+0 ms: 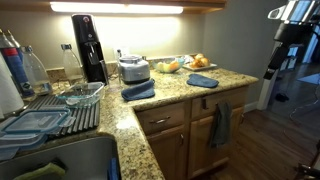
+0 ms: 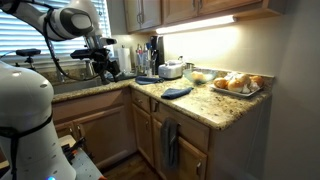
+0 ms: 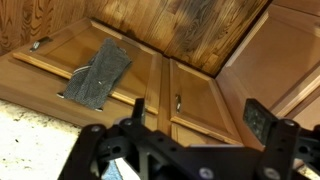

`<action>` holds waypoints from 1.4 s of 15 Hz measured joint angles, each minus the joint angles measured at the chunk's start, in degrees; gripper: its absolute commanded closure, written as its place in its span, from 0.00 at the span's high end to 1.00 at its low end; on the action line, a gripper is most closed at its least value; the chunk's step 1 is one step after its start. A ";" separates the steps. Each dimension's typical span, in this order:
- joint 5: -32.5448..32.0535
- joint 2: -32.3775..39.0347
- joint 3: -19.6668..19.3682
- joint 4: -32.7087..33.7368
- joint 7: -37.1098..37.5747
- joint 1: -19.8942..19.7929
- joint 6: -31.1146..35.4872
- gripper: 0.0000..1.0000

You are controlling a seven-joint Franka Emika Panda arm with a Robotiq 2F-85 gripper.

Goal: Hang the tea towel on the hook

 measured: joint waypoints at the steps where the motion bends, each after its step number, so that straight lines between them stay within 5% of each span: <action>1: 0.00 0.00 0.00 0.00 0.00 0.00 0.00 1.00; 21: -1.29 8.61 -2.78 9.21 -0.11 -2.59 -2.22 1.00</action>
